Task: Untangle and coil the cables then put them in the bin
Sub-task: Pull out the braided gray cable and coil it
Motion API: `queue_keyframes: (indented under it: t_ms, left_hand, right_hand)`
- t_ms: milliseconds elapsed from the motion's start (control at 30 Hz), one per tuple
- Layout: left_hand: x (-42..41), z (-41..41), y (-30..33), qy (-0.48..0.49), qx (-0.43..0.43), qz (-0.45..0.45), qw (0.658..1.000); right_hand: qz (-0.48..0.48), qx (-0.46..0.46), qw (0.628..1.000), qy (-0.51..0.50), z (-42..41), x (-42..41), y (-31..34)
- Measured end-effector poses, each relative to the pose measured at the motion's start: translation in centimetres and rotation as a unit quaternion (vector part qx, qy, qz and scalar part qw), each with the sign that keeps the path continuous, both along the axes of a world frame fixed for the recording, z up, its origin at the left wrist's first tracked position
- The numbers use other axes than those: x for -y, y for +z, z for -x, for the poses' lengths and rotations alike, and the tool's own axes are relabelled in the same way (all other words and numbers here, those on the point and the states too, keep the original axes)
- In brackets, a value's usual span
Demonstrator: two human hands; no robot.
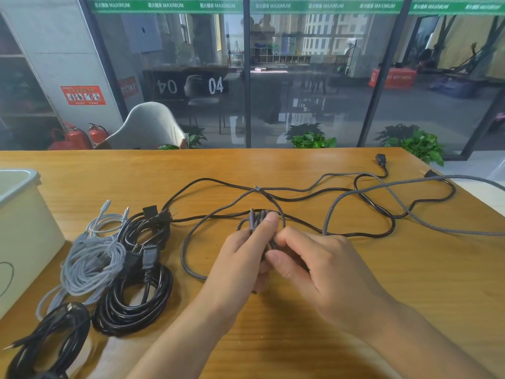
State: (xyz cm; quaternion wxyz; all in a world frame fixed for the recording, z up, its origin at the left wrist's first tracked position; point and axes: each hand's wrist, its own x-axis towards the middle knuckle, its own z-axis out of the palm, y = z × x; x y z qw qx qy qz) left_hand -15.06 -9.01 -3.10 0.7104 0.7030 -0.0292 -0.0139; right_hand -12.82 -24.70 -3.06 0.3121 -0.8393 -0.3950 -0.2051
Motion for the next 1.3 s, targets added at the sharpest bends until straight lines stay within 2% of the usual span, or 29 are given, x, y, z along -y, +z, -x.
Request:
queue_keyframes:
  t_ms: [233, 400, 567, 833, 1100, 1167, 1300]
  left_hand:
    - [-0.4, -0.1, -0.1, 0.028, -0.016, 0.001, 0.999]
    - [-0.3, -0.1, -0.1, 0.0, -0.024, 0.003, 1.0]
    - [0.0, 0.2, 0.3, -0.009, -0.022, -0.002, 1.0]
    - [-0.3, 0.3, 0.2, 0.026, -0.046, -0.003, 0.999]
    - [-0.8, -0.6, 0.1, 0.064, -0.001, -0.035, 0.997]
    - [-1.2, -0.9, -0.1, 0.082, 0.009, -0.049, 0.995]
    - [-1.6, -0.9, 0.1, 0.085, 0.014, -0.034, 0.996]
  right_hand:
    - [0.021, 0.02, 1.0, 0.009, 0.2, -0.5, -0.5]
    - [0.014, 0.039, 0.999, -0.008, 0.0, -0.4, -0.7]
    - [-0.011, 0.039, 0.999, -0.023, -0.1, -0.4, -0.8]
    - [0.022, 0.023, 0.999, -0.006, 0.2, -0.9, -1.0]
    - [0.014, 0.068, 0.997, -0.027, 0.8, -1.1, -1.1]
    - [0.018, 0.051, 0.998, -0.027, 1.1, -1.3, -0.9]
    - [0.057, -0.051, 0.997, 0.019, 1.2, -1.2, -0.7]
